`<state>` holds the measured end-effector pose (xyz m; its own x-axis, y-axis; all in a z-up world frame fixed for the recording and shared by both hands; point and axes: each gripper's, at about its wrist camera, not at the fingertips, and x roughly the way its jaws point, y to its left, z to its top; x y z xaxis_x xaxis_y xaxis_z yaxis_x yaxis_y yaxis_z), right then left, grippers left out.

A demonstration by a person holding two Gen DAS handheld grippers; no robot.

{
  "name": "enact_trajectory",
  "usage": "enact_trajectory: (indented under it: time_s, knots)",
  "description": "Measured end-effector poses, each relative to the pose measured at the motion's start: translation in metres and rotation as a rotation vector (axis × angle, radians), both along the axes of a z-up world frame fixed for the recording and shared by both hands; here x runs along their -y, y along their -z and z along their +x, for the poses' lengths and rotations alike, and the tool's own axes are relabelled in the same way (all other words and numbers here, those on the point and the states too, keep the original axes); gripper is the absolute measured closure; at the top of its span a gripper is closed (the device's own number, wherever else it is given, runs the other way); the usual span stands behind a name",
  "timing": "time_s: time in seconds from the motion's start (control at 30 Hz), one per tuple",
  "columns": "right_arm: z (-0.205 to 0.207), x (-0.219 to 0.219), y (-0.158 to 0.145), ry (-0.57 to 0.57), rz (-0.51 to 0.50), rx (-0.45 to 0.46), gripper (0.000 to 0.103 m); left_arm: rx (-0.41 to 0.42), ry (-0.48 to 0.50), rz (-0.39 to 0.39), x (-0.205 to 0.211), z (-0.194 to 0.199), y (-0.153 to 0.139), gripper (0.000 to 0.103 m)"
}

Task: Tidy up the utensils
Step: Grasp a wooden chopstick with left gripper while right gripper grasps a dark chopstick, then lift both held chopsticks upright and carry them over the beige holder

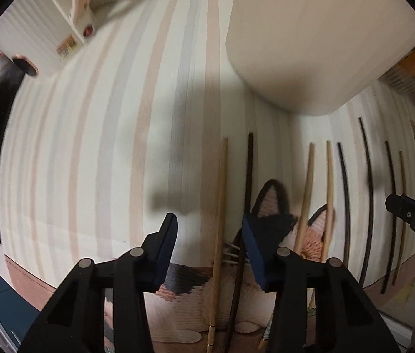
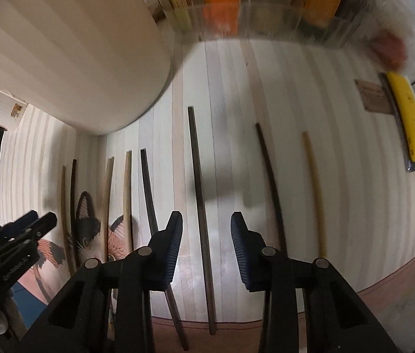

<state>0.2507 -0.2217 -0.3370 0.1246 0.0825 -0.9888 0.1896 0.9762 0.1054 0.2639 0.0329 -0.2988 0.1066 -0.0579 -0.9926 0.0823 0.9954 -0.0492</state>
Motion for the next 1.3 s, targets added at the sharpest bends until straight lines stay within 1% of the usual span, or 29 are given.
enact_trajectory:
  time_s: [0.07, 0.13, 0.23, 0.3, 0.33, 0.37, 0.4, 0.47, 0.5, 0.67, 0.73, 0.77, 0.8, 0.9, 0.97, 1.0, 1.07, 1.1, 1.17, 1.2, 1.27, 1.3]
  knots:
    - [0.001, 0.0, 0.005, 0.004, 0.01, -0.015, 0.067, -0.025, -0.004, -0.009, -0.001, 0.0, 0.008, 0.061]
    - [0.002, -0.001, 0.01, 0.0, 0.004, -0.03, 0.067, -0.052, -0.007, -0.015, -0.003, -0.002, 0.017, 0.067]
    - [0.003, -0.004, 0.018, -0.012, -0.009, -0.055, 0.067, -0.032, 0.004, -0.001, -0.001, -0.003, 0.017, 0.073]
    - [0.003, -0.007, 0.024, -0.023, -0.022, -0.072, 0.067, -0.017, -0.002, 0.007, -0.003, -0.003, 0.017, 0.093]
    - [0.003, -0.009, 0.027, -0.031, -0.031, -0.085, 0.067, -0.017, -0.008, 0.008, -0.005, -0.002, 0.018, 0.097]
    - [0.002, -0.01, 0.032, -0.035, -0.041, -0.098, 0.069, -0.019, -0.017, -0.003, -0.01, -0.001, 0.019, 0.098]
    - [0.001, -0.011, 0.032, -0.041, -0.058, -0.091, 0.078, -0.025, -0.032, -0.028, -0.016, -0.001, 0.019, 0.099]
    - [0.0, -0.012, 0.033, -0.06, -0.084, -0.099, 0.092, -0.028, -0.05, -0.023, -0.029, 0.004, 0.021, 0.099]
    - [-0.002, -0.012, 0.033, -0.059, -0.087, -0.107, 0.097, -0.03, -0.054, -0.026, -0.033, 0.003, 0.022, 0.099]
    - [-0.022, -0.005, 0.035, -0.049, -0.052, -0.149, 0.097, -0.05, -0.042, -0.022, -0.047, -0.005, 0.025, 0.098]
    - [-0.029, -0.004, 0.035, -0.05, -0.047, -0.157, 0.097, -0.059, -0.031, -0.039, -0.046, -0.009, 0.027, 0.092]
    - [-0.033, -0.001, 0.035, -0.047, -0.044, -0.159, 0.097, -0.062, -0.014, -0.055, -0.045, -0.015, 0.028, 0.083]
    - [-0.033, 0.0, 0.035, -0.039, -0.04, -0.165, 0.097, -0.069, 0.005, -0.07, -0.044, -0.018, 0.029, 0.078]
    - [-0.026, 0.005, 0.035, -0.014, -0.034, -0.191, 0.095, -0.073, 0.034, -0.043, -0.04, -0.022, 0.03, 0.077]
    - [-0.014, 0.011, 0.033, -0.026, -0.052, -0.194, 0.095, -0.074, 0.015, -0.035, -0.032, -0.021, 0.033, 0.077]
    - [-0.012, 0.01, 0.032, -0.028, -0.062, -0.191, 0.095, -0.073, 0.004, -0.031, -0.028, -0.021, 0.034, 0.082]
    - [-0.004, 0.009, 0.032, -0.036, -0.08, -0.191, 0.095, -0.06, -0.017, -0.016, -0.029, -0.024, 0.035, 0.083]
    - [-0.004, 0.007, 0.033, -0.035, -0.084, -0.191, 0.095, -0.055, -0.022, -0.004, -0.029, -0.024, 0.035, 0.088]
    - [0.0, 0.006, 0.031, -0.039, -0.091, -0.191, 0.097, -0.044, -0.032, 0.017, -0.019, -0.018, 0.032, 0.093]
    - [0.0, 0.006, 0.03, -0.046, -0.093, -0.188, 0.097, -0.041, -0.037, 0.019, -0.021, -0.018, 0.032, 0.097]
    - [-0.004, 0.004, 0.029, -0.054, -0.087, -0.211, 0.097, -0.041, -0.044, 0.014, -0.021, -0.015, 0.034, 0.098]
    - [-0.009, -0.001, 0.035, -0.055, -0.078, -0.219, 0.097, -0.042, -0.044, 0.011, -0.024, -0.019, 0.035, 0.098]
